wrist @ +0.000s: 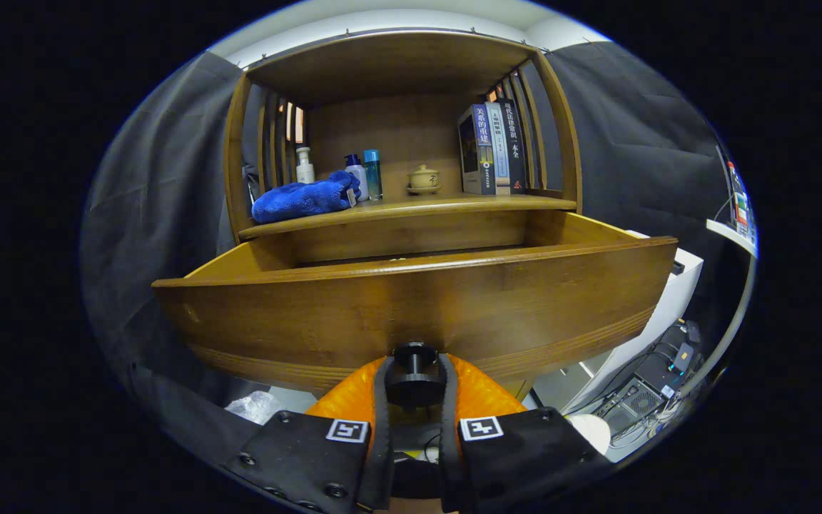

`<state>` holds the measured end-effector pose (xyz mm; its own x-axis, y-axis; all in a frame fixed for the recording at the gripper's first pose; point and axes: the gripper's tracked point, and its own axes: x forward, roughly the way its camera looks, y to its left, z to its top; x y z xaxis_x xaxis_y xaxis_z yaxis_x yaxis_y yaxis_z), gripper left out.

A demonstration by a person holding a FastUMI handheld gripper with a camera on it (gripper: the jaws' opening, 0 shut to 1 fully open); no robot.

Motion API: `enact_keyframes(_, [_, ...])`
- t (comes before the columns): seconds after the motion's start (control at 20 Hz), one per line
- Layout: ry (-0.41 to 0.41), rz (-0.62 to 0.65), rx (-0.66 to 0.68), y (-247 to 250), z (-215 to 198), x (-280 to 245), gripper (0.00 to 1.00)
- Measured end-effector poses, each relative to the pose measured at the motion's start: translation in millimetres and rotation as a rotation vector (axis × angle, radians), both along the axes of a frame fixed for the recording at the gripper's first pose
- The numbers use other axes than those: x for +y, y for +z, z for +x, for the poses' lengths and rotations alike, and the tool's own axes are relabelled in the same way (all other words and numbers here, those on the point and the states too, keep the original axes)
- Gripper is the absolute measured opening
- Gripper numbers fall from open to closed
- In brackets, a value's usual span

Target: Pull open the drawer, take out the items inside it, and place them on the countertop above the cabinet.

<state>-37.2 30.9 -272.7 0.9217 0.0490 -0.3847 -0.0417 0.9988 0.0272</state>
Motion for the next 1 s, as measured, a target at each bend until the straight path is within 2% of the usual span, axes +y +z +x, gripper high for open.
enact_keyframes(0.15, [-0.007,0.003,0.018,0,1,0,0.46])
enact_keyframes(0.25, [-0.012,0.017,-0.015,15,3,3,0.52])
enact_keyframes(0.3, [-0.020,0.010,-0.023,24,2,2,0.59])
enact_keyframes(0.35, [-0.024,0.002,-0.032,31,1,2,0.62])
enact_keyframes(0.65, [0.035,-0.042,-0.093,79,-5,21,0.99])
enact_keyframes(1.0, [0.006,0.030,-0.129,134,20,19,0.99])
